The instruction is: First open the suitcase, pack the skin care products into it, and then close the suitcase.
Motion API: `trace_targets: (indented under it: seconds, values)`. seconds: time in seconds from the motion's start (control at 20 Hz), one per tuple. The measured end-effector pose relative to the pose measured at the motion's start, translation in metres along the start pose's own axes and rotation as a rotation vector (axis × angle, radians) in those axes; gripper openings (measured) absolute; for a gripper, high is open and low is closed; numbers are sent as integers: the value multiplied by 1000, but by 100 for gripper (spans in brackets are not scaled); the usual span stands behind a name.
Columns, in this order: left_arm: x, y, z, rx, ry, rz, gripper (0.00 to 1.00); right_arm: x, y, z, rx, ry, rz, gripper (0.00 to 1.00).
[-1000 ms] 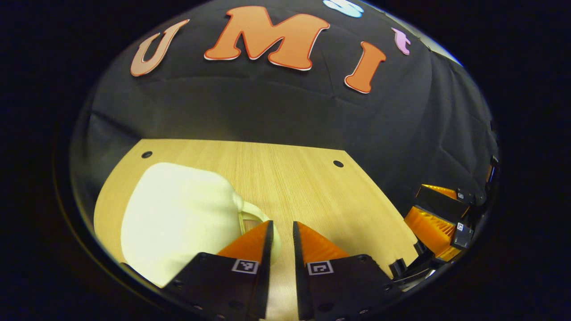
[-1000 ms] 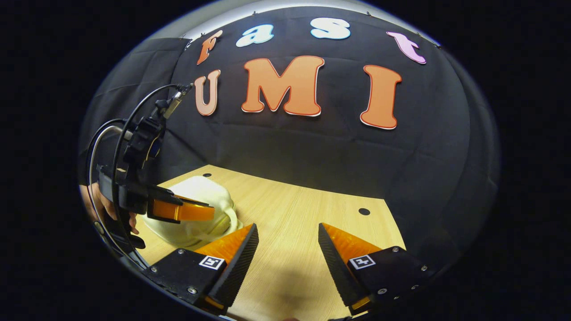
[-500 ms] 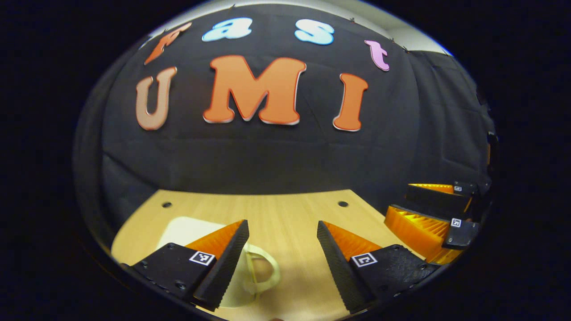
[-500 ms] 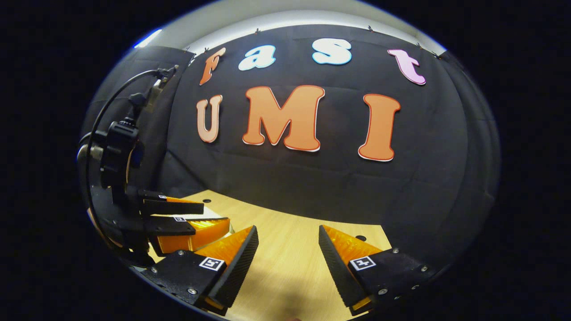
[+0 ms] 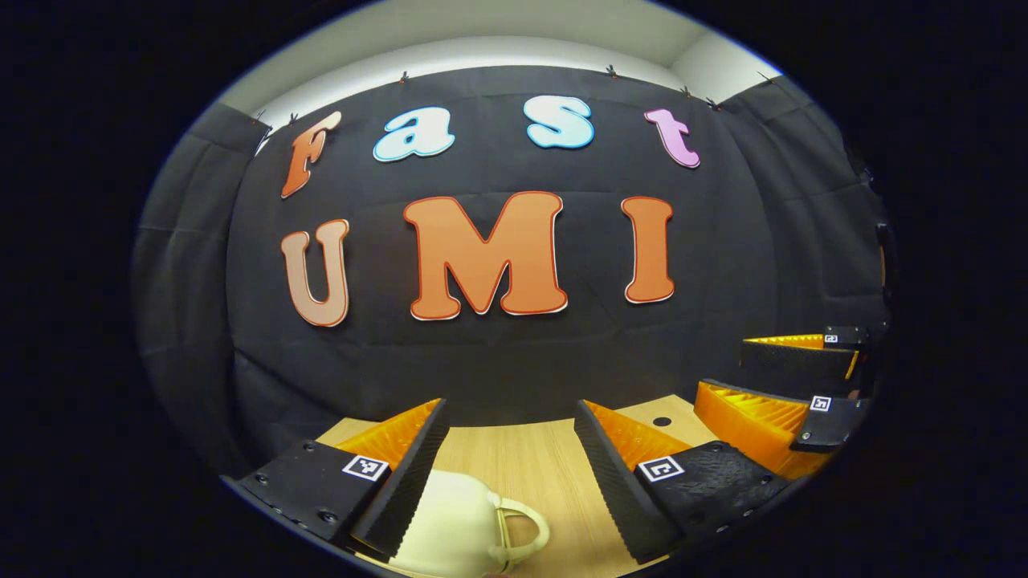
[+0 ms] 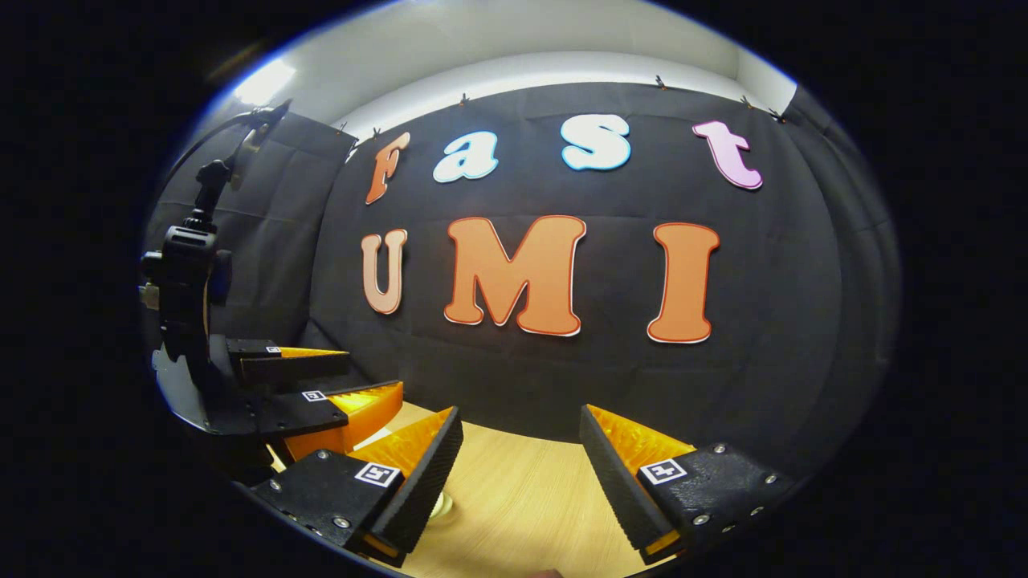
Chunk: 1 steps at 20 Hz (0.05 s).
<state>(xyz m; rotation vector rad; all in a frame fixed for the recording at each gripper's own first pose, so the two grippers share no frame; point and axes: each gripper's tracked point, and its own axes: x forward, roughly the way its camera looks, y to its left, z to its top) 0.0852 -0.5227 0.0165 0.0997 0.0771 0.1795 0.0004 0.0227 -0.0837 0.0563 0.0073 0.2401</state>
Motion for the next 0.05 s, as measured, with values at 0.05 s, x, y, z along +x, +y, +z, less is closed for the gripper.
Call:
trace_targets:
  seconds: [0.05]
  values:
    - [-1,-3,1,-1,0,-7,97,-1,2,1,-6,-5,4,93]
